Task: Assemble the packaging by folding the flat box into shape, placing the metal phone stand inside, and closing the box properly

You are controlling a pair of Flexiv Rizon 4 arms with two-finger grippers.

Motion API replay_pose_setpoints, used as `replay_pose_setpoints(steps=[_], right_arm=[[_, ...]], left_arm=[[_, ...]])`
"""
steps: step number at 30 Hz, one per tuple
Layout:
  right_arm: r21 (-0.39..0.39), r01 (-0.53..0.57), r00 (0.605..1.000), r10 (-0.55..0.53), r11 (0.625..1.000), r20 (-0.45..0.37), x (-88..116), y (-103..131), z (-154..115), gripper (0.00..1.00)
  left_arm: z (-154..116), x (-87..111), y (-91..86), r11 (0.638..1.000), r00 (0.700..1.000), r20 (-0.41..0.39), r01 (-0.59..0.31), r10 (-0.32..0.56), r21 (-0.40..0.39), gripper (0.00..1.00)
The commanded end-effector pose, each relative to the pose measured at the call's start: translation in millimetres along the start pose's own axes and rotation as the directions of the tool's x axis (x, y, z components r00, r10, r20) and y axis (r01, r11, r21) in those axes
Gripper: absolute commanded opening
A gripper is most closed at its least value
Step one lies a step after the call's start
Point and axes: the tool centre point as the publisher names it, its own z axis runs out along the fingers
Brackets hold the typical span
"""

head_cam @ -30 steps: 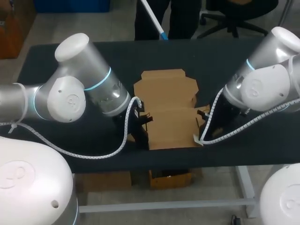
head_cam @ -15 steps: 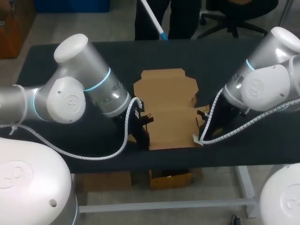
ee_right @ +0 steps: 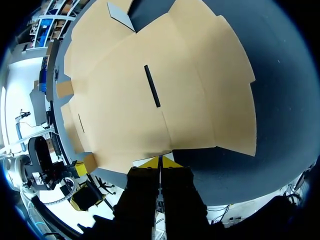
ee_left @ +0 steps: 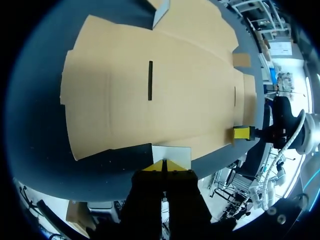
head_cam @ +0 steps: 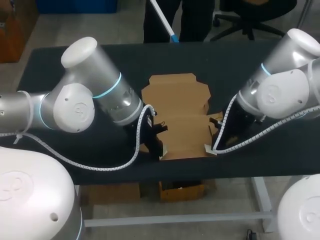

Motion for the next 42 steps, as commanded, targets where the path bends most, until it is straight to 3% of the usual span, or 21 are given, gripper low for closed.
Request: replay_pose_setpoints(steps=[1, 22, 42], right_arm=[[0.007, 0.000, 1.000, 0.000, 1.000, 0.003, 2, 2, 2, 0.00], [0.007, 0.001, 1.000, -0.001, 1.000, 0.009, 3, -1, 3, 0.00], [-0.015, 0.007, 0.999, -0.006, 1.000, 0.032, -2, -12, 8, 0.00]], left_arm=[[8, 6.8, -1.9, 1.000, 1.000, 0.008, 0.000, 0.000, 0.004, 0.00], [19, 13.4, 1.7, 0.999, 1.000, 0.030, -0.001, 0.000, 0.034, 0.00], [32, 6.7, 2.3, 0.997, 0.998, 0.058, 0.020, -0.024, 0.069, 0.00]])
